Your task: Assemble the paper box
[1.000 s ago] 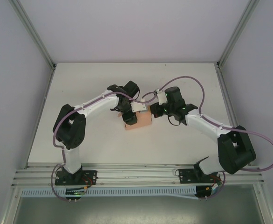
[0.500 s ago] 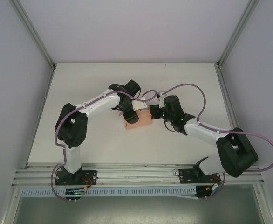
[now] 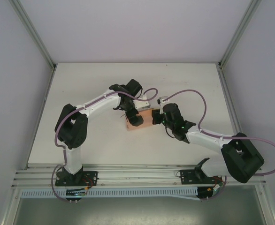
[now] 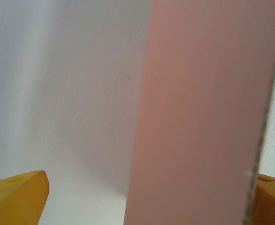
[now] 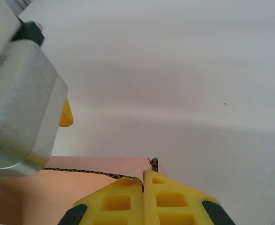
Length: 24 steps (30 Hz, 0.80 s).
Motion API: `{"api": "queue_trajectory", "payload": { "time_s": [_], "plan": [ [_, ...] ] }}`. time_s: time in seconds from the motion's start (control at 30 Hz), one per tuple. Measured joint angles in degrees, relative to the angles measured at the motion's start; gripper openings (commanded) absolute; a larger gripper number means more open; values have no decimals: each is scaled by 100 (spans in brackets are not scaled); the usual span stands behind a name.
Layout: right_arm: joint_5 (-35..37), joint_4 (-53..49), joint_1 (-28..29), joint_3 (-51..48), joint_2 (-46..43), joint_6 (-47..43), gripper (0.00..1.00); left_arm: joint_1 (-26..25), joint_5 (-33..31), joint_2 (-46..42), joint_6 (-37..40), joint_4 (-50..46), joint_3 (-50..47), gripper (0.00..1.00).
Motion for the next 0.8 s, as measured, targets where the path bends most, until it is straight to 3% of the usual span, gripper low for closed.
{"api": "queue_trajectory", "payload": {
  "time_s": [0.3, 0.5, 0.8],
  "plan": [
    [597, -131, 275, 90, 72, 4, 0, 0, -90, -1088, -664, 435, -295, 97],
    [684, -339, 308, 216, 105, 4, 0, 2, -774, -1917, -1692, 509, -979, 62],
    [678, -616, 339, 459, 225, 0, 0, 2, -1252, -2280, -2490, 468, -1862, 47]
  ]
}}
